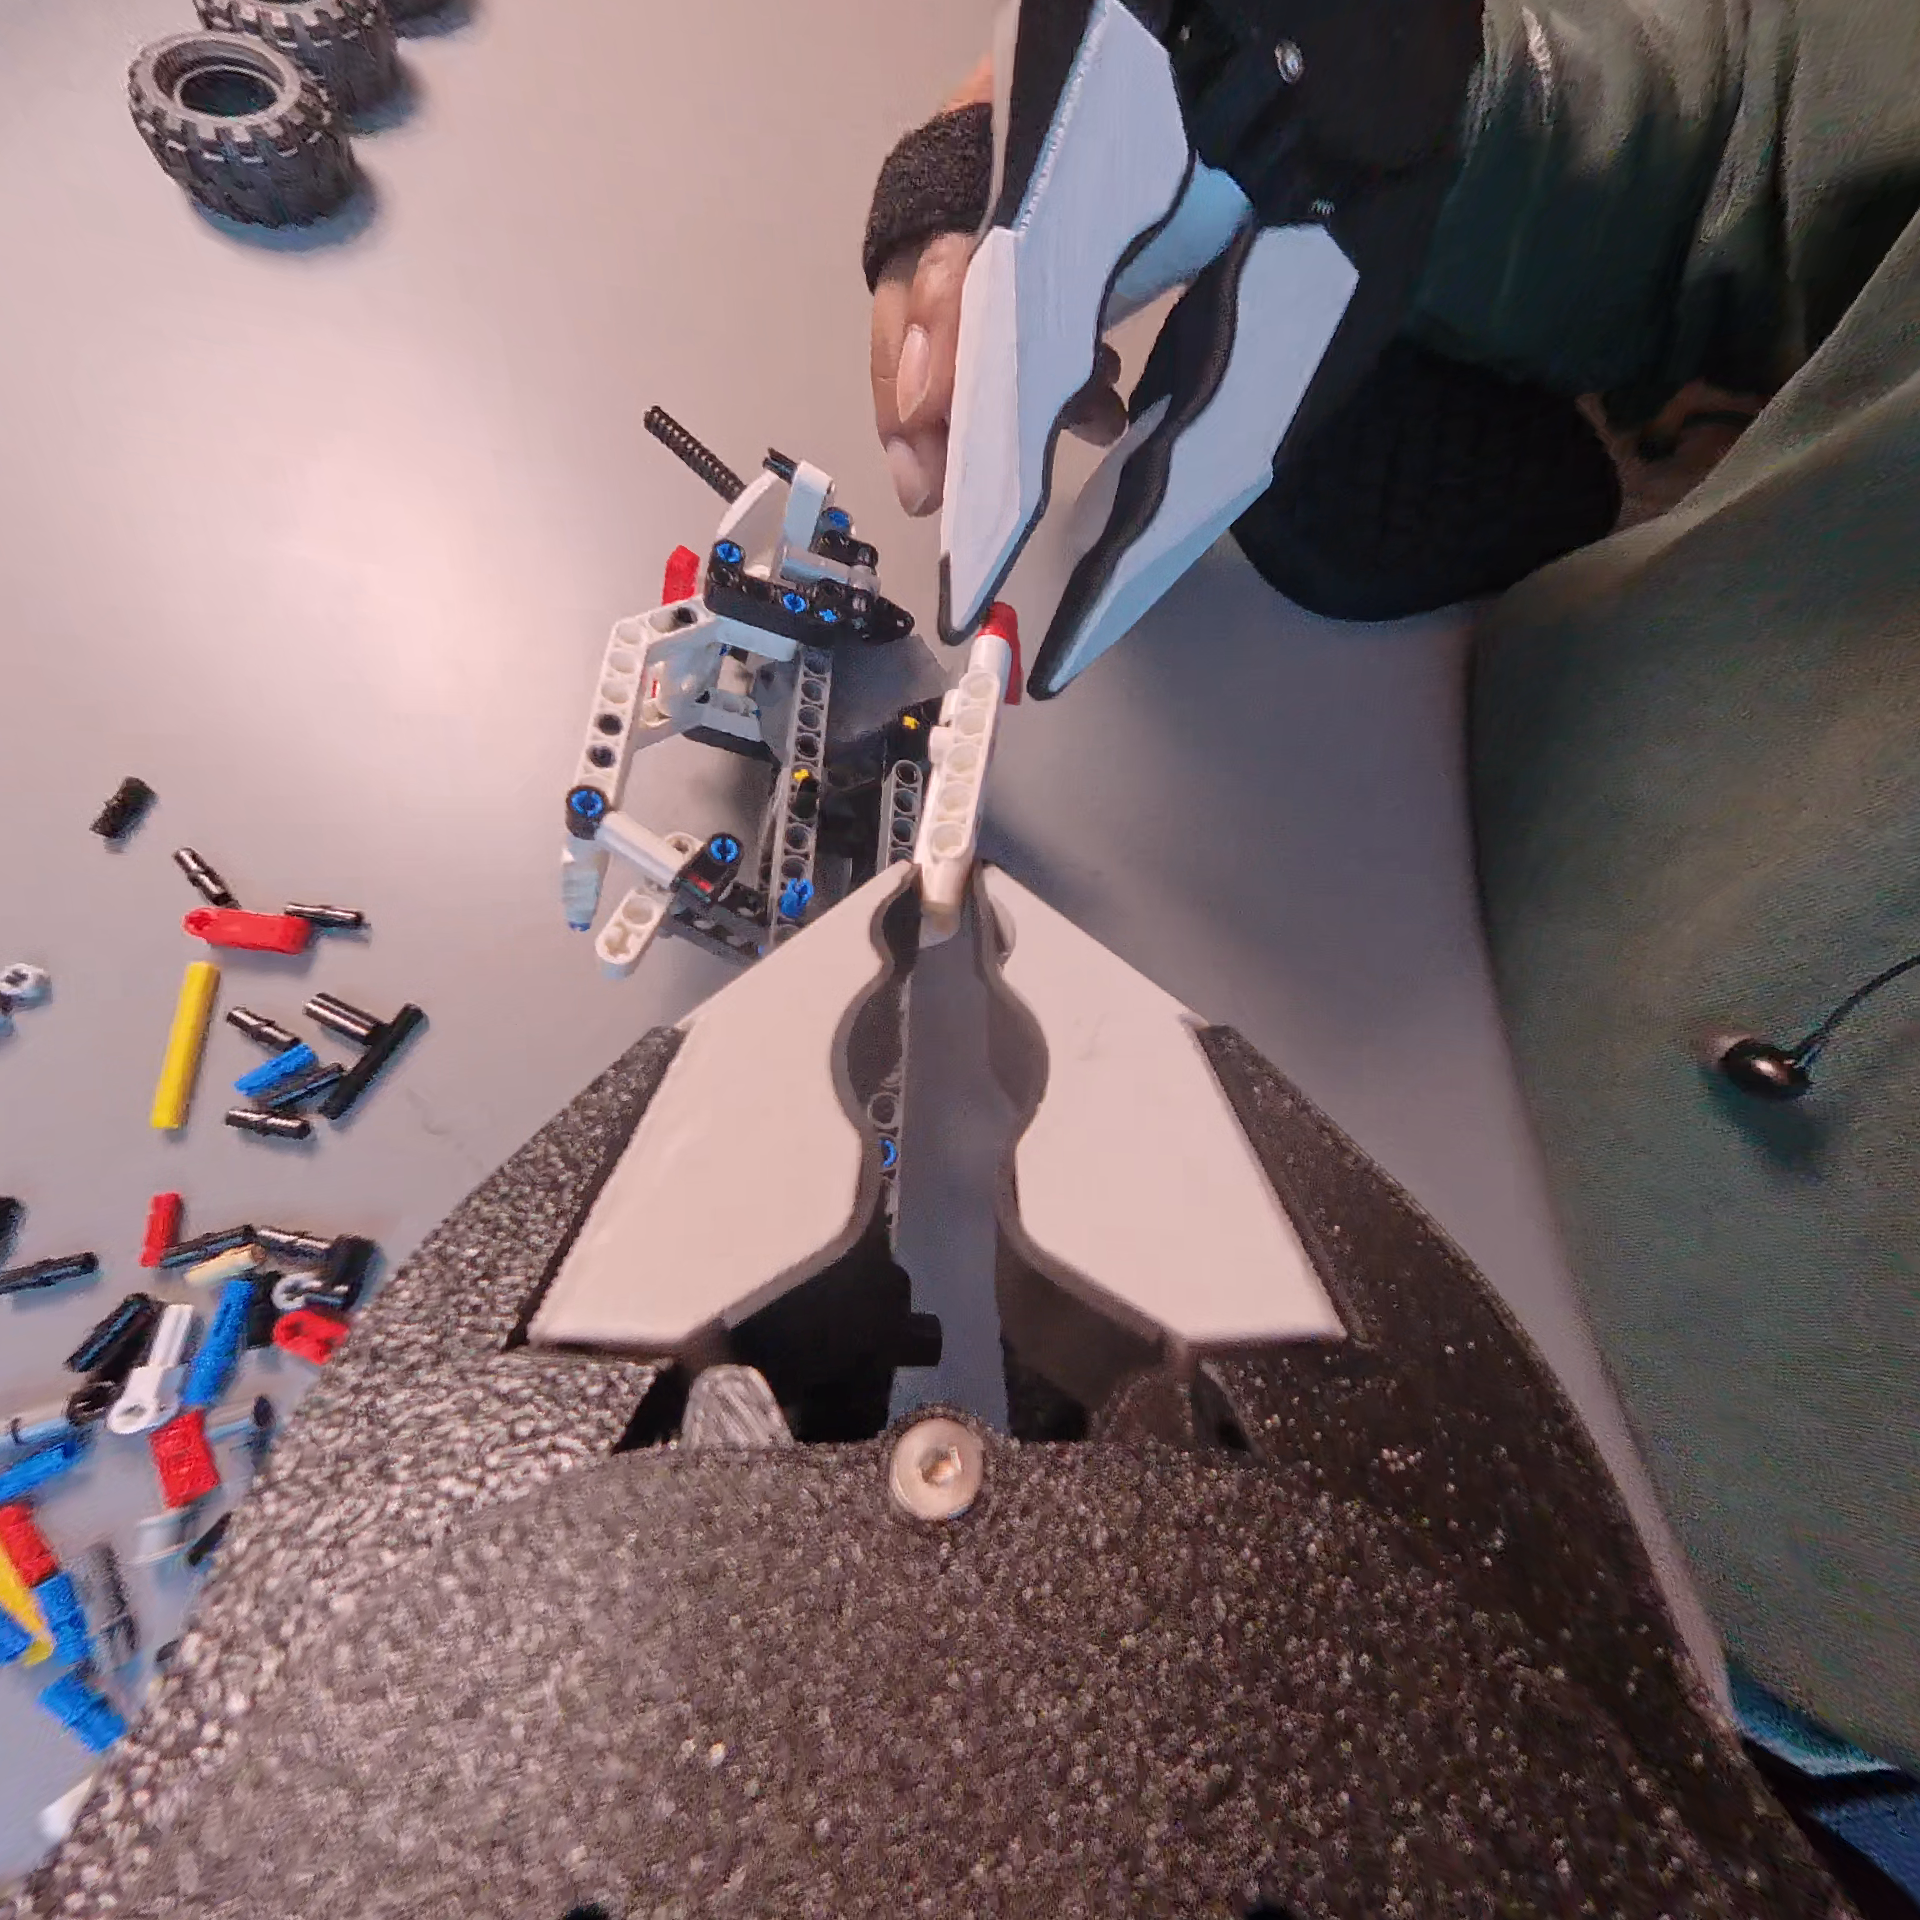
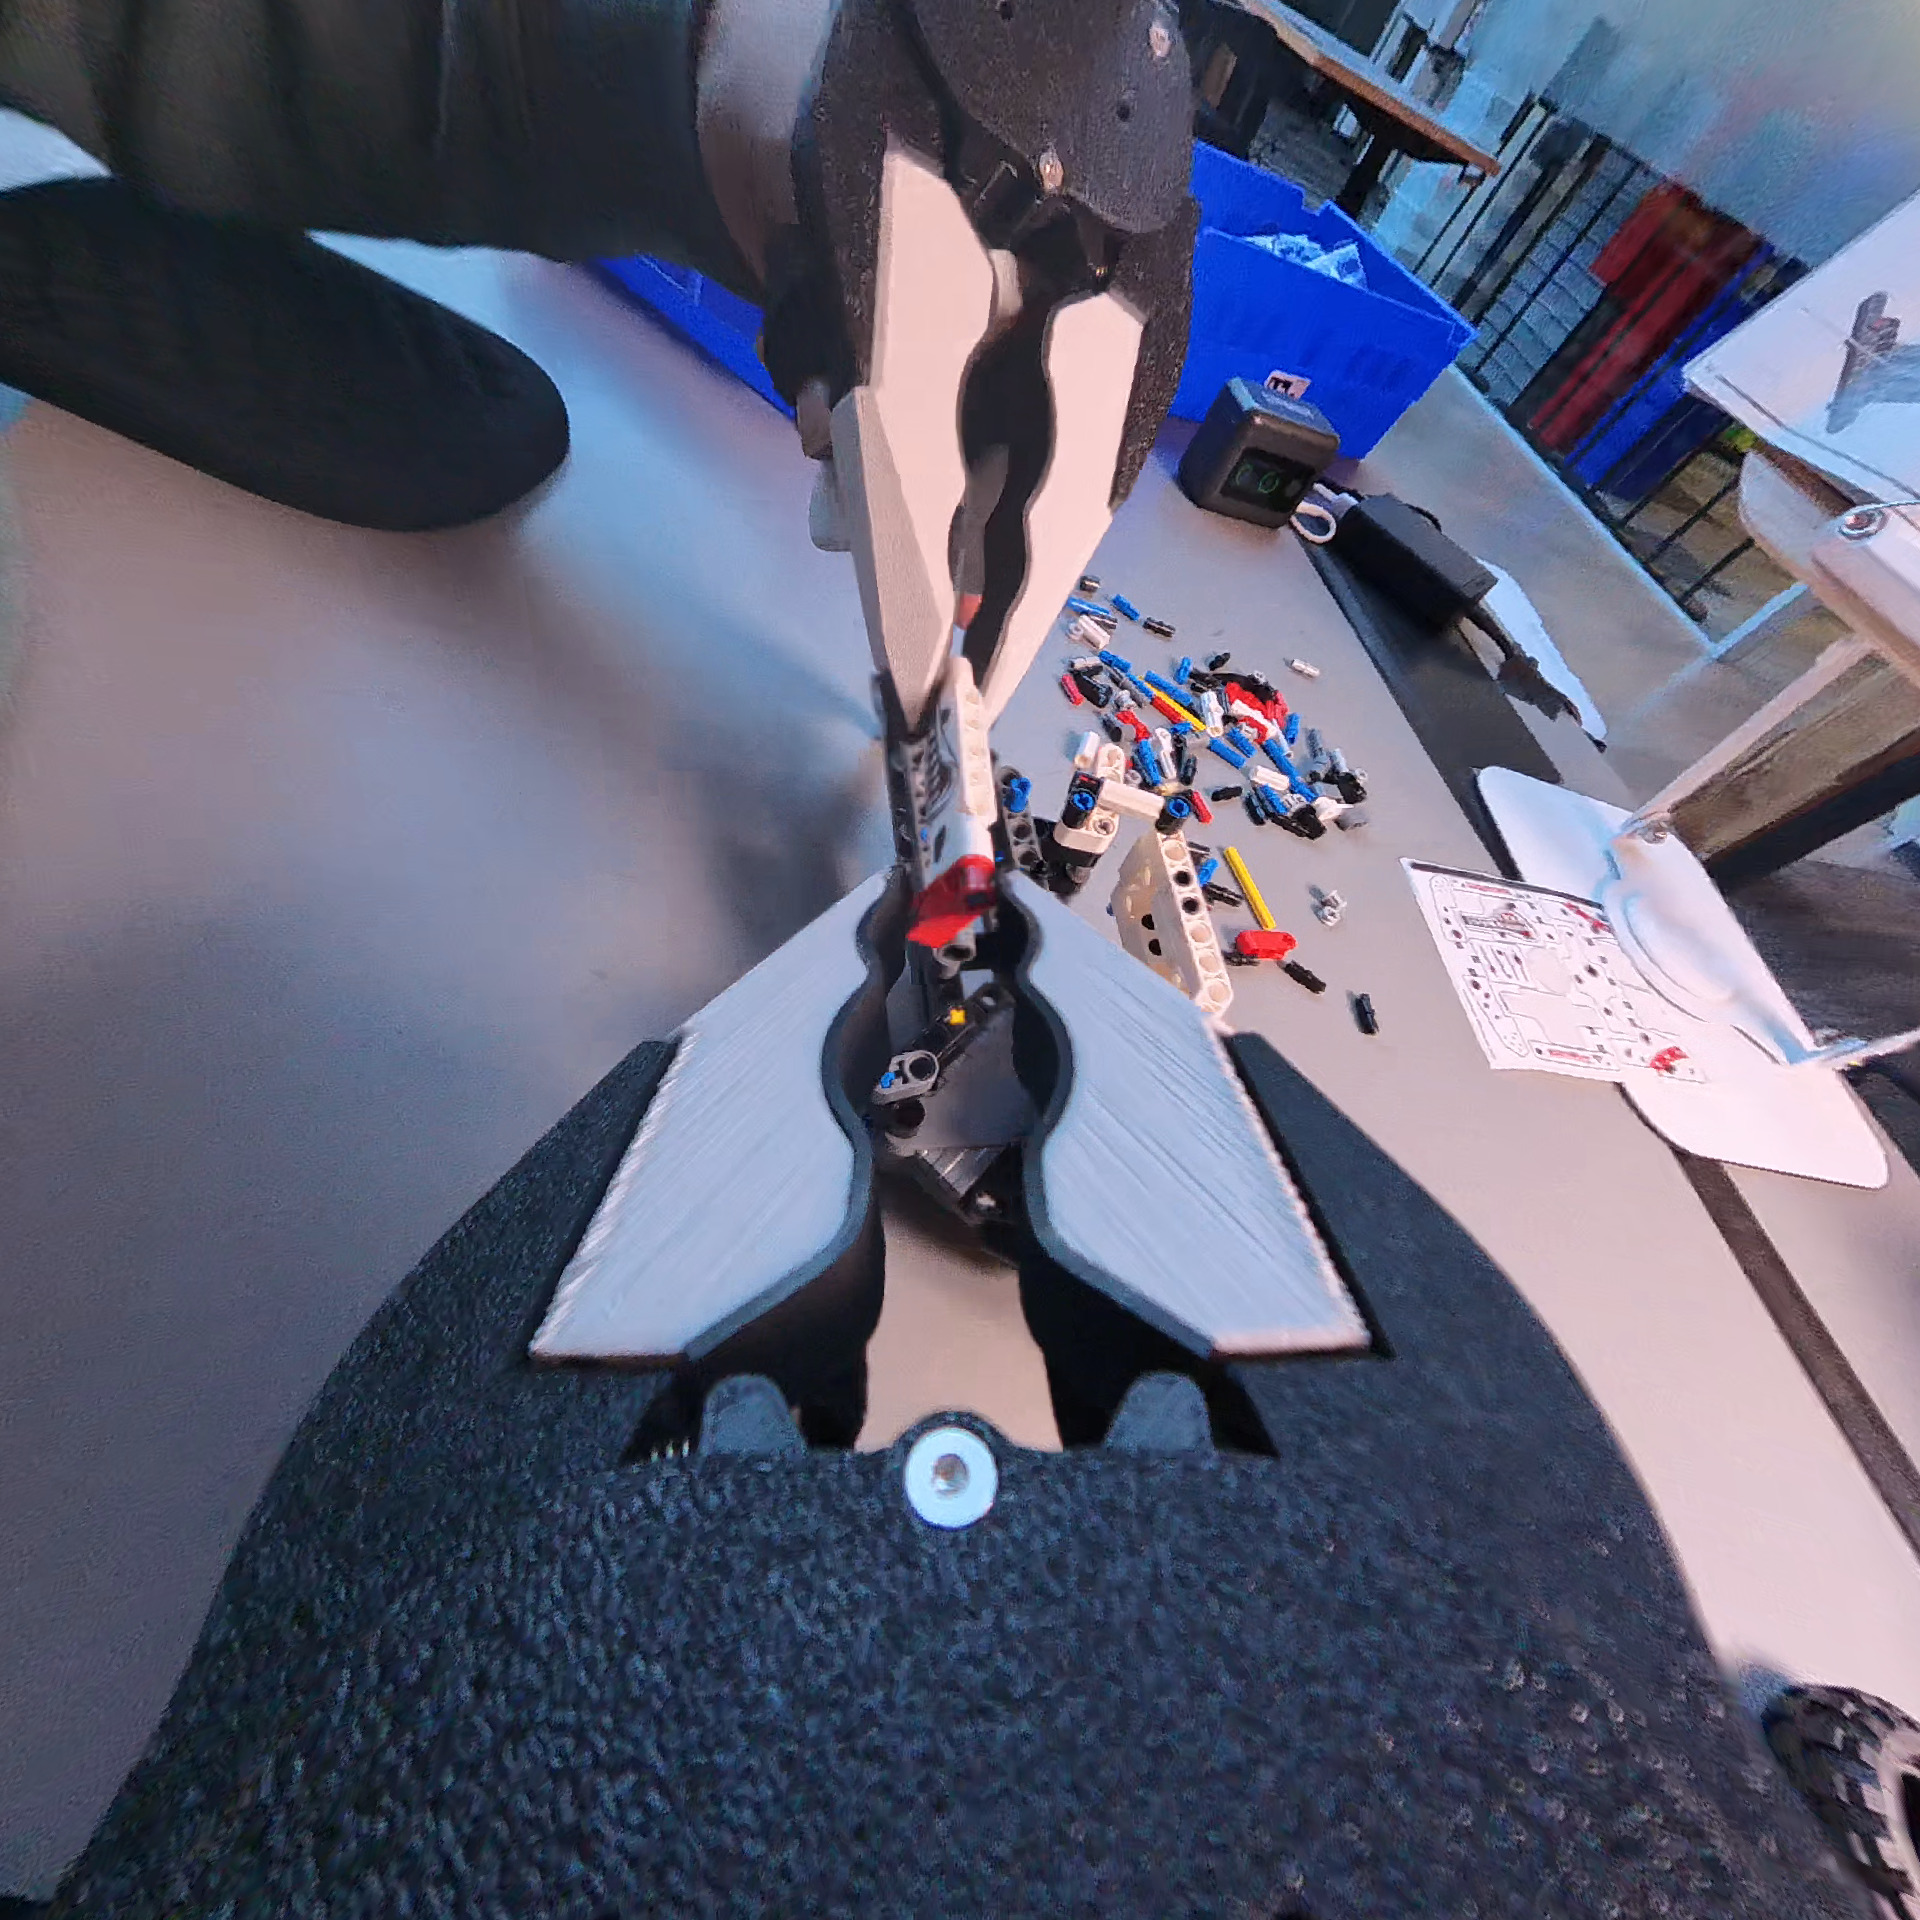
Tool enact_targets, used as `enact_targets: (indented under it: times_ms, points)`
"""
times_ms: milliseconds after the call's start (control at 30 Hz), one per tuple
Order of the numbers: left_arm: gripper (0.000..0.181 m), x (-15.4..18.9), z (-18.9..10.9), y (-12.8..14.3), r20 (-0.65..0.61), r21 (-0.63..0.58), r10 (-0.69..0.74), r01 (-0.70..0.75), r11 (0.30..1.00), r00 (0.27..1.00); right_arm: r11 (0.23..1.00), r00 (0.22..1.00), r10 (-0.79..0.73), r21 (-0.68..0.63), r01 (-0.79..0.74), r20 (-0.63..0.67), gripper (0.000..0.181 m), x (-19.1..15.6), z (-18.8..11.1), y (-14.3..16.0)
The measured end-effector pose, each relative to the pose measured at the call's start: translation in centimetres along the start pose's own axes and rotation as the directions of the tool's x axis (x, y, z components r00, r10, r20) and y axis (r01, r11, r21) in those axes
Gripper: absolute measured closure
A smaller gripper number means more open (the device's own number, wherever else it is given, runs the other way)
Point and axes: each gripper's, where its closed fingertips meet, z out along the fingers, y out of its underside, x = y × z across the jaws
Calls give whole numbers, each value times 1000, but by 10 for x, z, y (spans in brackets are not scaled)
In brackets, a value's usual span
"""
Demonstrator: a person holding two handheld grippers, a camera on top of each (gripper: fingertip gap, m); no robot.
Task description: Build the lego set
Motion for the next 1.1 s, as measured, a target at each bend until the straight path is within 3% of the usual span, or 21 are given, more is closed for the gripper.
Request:
enact_targets:
  times_ms: [267, 467, 600, 700, 867, 900, 933, 1100]
  points:
    - [174, 2, -1, -3, -159, -17, -261, 261, 965, 952, 971, 966, -232, -94, 222, -112, 147, 9, 7, -3]
    - [174, -3, -3, -11, -312, -28, -472, 488, 872, 825, 902, 909, -405, -208, 379, -98, 150, 12, 19, -4]
    - [174, -6, -5, -15, -366, -27, -542, 574, 819, 756, 889, 899, -425, -234, 393, -104, 156, 17, 23, -1]
    - [174, -6, -10, -19, -416, -6, -571, 626, 780, 708, 940, 948, -309, -174, 292, -76, 157, 18, 21, -7]
    - [161, -19, -27, -29, -360, 118, -496, 566, 816, 790, 997, 997, 12, -76, -6, 76, 158, 24, 12, -3]
    - [156, -23, -31, -28, -321, 141, -477, 540, 830, 818, 997, 991, 65, -56, -59, 113, 173, 25, 9, -2]
    - [153, -26, -34, -27, -274, 164, -452, 504, 848, 849, 994, 985, 109, -31, -105, 133, 173, 27, 7, -2]
    - [149, -26, -38, -15, -143, 188, -355, 378, 907, 924, 989, 976, 147, -48, -141, 160, 174, 29, 7, 5]
